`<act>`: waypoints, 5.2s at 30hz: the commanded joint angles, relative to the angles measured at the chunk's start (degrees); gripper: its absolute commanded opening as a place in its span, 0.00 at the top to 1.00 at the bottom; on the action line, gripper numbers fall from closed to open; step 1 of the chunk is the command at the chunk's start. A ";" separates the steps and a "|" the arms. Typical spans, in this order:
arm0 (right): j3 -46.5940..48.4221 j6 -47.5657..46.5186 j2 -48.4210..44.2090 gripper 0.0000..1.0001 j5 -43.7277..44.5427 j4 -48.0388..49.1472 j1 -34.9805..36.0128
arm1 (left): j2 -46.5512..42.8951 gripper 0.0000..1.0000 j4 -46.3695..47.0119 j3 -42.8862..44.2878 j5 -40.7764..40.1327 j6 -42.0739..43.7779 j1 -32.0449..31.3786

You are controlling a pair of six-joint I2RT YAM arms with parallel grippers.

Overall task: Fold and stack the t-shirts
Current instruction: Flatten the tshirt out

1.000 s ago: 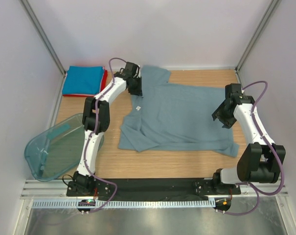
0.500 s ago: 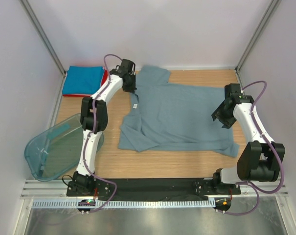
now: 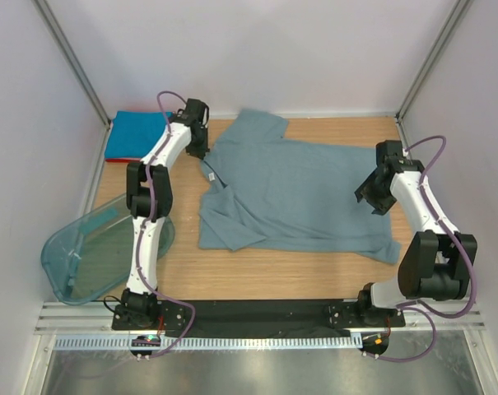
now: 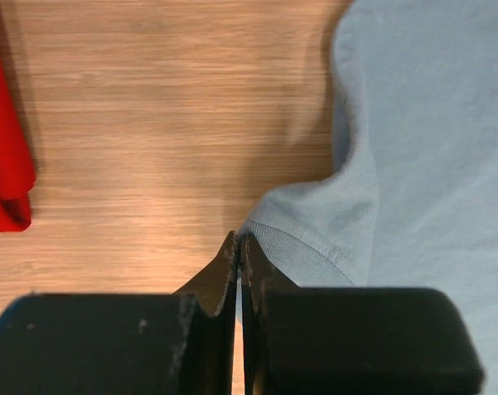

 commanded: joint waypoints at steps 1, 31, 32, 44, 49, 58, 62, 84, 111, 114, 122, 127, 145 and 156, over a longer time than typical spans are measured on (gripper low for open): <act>-0.83 1.11 0.93 0.43 2.39 2.90 0.23 | -3.62 1.00 -2.00 0.13 -3.34 1.84 0.58; 15.68 1.38 26.34 0.48 5.92 11.62 -1.27 | -10.46 0.59 -8.42 2.25 -5.37 -7.72 3.65; 17.95 1.29 25.46 0.48 5.30 9.60 -1.09 | -14.05 0.59 -8.42 -0.20 -3.81 -10.00 3.65; 8.69 0.76 0.59 0.47 -0.67 -6.06 4.62 | -36.04 0.67 -8.85 -29.92 9.83 -10.29 -6.44; 3.92 0.41 -5.57 0.47 -3.49 -8.00 6.12 | -43.14 0.67 -7.73 -41.48 12.52 -4.51 -12.95; -2.32 0.15 -9.71 0.47 -4.20 -6.42 6.20 | -47.40 0.61 5.90 -57.69 16.61 3.25 -26.66; -4.78 0.32 -9.79 0.46 -4.20 -5.98 6.12 | -47.13 0.58 8.46 -61.12 15.29 3.78 -27.90; -4.79 -0.55 -11.99 0.46 -7.36 -5.01 8.75 | -47.75 0.61 3.01 -53.66 2.36 -46.74 -7.86; -6.63 0.23 -14.63 0.46 -7.10 -5.01 8.67 | -40.10 0.69 7.23 -60.86 -7.04 -54.23 -8.30; -6.81 0.50 -14.54 0.46 -7.10 -4.83 8.67 | -39.13 0.70 7.40 -61.04 -6.78 -54.32 -8.30; -7.69 1.03 -15.33 0.46 -6.57 -5.27 8.75 | -37.55 0.70 8.81 -61.13 -6.78 -53.53 -8.21; -8.21 1.47 -16.21 0.46 -6.05 -5.71 8.75 | -36.85 0.74 9.42 -61.74 -6.87 -53.61 -8.21; -9.18 3.22 -16.74 0.46 -4.91 -6.59 8.67 | -38.95 1.00 -2.61 -54.63 -11.34 -50.45 -8.30; -7.51 4.98 -12.17 0.46 2.83 -8.35 7.61 | -49.41 1.00 -10.79 -60.25 -13.02 -55.28 -10.23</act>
